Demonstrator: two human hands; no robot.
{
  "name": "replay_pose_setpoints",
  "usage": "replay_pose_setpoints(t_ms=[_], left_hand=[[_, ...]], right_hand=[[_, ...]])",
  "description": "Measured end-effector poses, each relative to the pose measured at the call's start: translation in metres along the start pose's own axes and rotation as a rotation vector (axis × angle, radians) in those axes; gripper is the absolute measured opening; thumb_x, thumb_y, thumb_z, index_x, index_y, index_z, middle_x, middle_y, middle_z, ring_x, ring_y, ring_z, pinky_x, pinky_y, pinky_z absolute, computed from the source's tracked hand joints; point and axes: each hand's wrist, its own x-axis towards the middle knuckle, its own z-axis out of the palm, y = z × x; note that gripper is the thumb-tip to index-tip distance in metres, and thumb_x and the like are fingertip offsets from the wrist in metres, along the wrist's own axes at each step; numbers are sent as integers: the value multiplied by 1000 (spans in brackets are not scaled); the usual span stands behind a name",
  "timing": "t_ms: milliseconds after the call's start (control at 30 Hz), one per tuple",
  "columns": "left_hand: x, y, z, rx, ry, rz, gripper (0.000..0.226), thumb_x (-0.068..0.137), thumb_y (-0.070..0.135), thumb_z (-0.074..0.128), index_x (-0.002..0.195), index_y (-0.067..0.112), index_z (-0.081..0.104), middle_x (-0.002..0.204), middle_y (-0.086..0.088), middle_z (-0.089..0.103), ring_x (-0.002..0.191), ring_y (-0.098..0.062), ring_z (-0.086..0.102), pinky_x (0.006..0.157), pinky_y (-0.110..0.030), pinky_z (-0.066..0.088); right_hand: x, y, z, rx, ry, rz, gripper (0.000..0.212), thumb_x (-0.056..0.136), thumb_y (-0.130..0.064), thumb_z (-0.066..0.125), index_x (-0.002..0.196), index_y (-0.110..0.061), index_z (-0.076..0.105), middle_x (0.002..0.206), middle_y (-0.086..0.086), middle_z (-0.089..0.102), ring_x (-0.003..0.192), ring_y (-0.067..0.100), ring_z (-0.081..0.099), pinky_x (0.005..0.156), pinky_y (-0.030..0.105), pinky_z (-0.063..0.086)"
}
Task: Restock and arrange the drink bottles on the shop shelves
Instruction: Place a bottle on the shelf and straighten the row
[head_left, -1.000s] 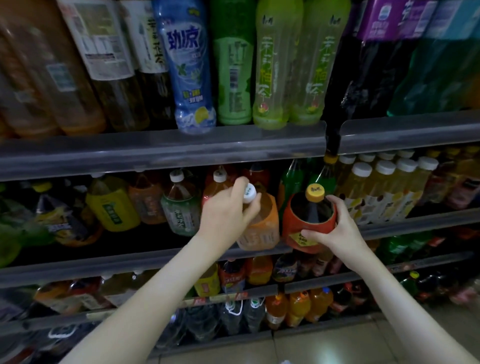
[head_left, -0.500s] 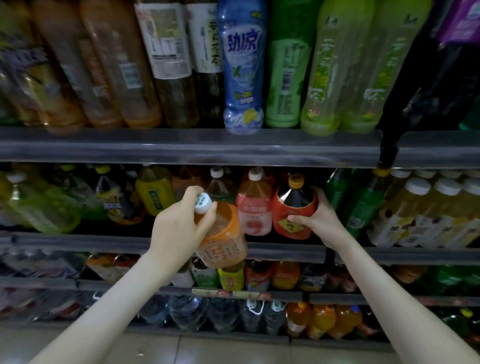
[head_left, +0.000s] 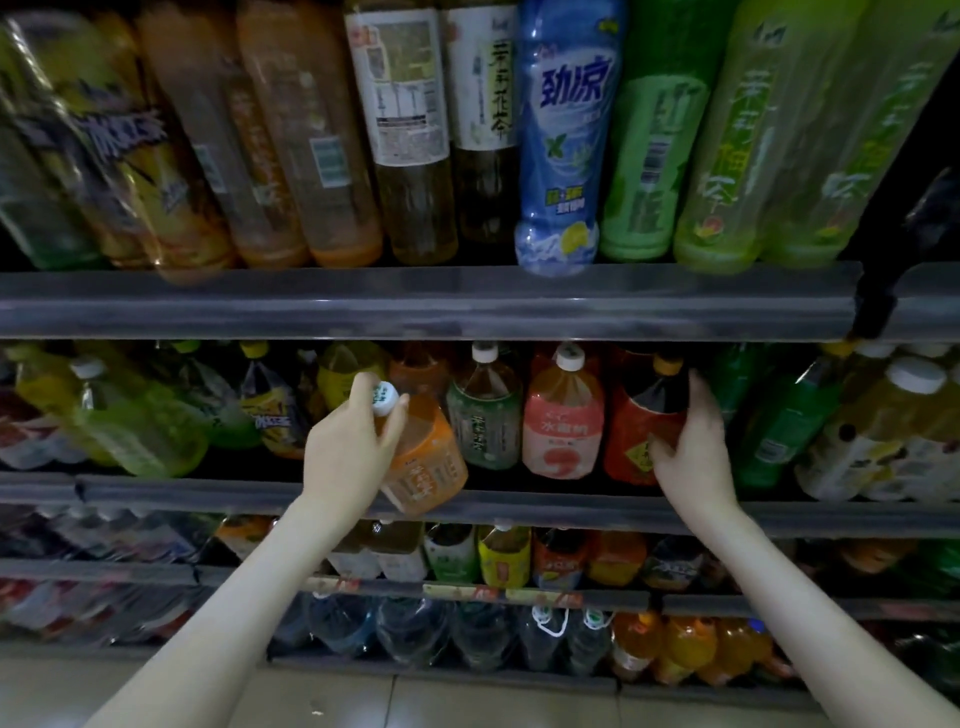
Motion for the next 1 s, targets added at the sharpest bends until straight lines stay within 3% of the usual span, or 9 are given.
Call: replay_pose_setpoints(t_ms=[100,233,333,433,567,633,767,833,1000], left_hand=[[12,-20,11,-31,-3,48,25,90,23,63,100,1,54,58,-4,53,48,-30,56,46,-24,28],[38,-38,20,-69,-60,125,30,90,24,61,103,-2,59,57,-12,60,45,-31,58,43,-24,34],[53,-50,29,-84,-92,254,30,86,34,52,96,6,56,46,-7,54,32,-25,51,35,-17,30],[56,-57,42,-107,-105,294,31,89,34,55,107,9,52,53,-2,55,38,-18,53,36,-17,29],[61,-58,49,-259,-385,102,45,99,36,44,137,11,38,103,-14,61,87,-31,62,61,-29,38],[59,-70,44,-380,-352,160,47,98,36,46,135,8,40,107,-16,62,87,-33,62,64,-31,44],[42,-133,16,-225,-406,244,44,97,32,46,132,5,43,112,-20,58,88,-38,62,63,-38,48],[38,-178,-7,-177,-309,222,35,93,21,53,124,3,49,109,-19,58,88,-36,62,65,-37,50],[31,-294,-63,93,22,84,44,83,19,47,120,-5,49,106,-26,52,95,-38,48,81,-41,45]], right_hand=[[-31,-37,26,-41,129,-109,83,79,1,69,146,-7,21,145,22,28,137,30,23,111,39,25],[-52,-90,78,-34,-127,-263,82,82,-8,71,145,-17,19,144,19,31,135,27,26,110,35,26],[-51,-133,124,50,-320,-203,84,86,-22,69,150,-19,14,153,7,23,140,21,22,111,27,21],[-47,-166,170,30,-362,-86,93,81,-32,74,151,-17,13,152,8,24,139,23,26,112,36,29],[-44,-177,214,-306,-201,-53,102,75,-53,67,149,-3,17,145,19,31,130,36,34,108,43,31],[-45,-178,221,-367,-135,-41,104,72,-54,67,148,-3,18,146,19,32,131,36,34,108,45,30],[-69,-220,231,-223,192,-22,94,67,-25,80,141,-7,25,135,25,41,121,41,39,100,60,35],[-85,-252,245,-168,240,-157,83,68,-19,80,134,-8,32,125,24,48,115,37,42,96,56,39],[-91,-319,298,-39,-114,-333,75,79,-17,73,142,-7,34,134,19,45,121,36,42,102,48,38]])
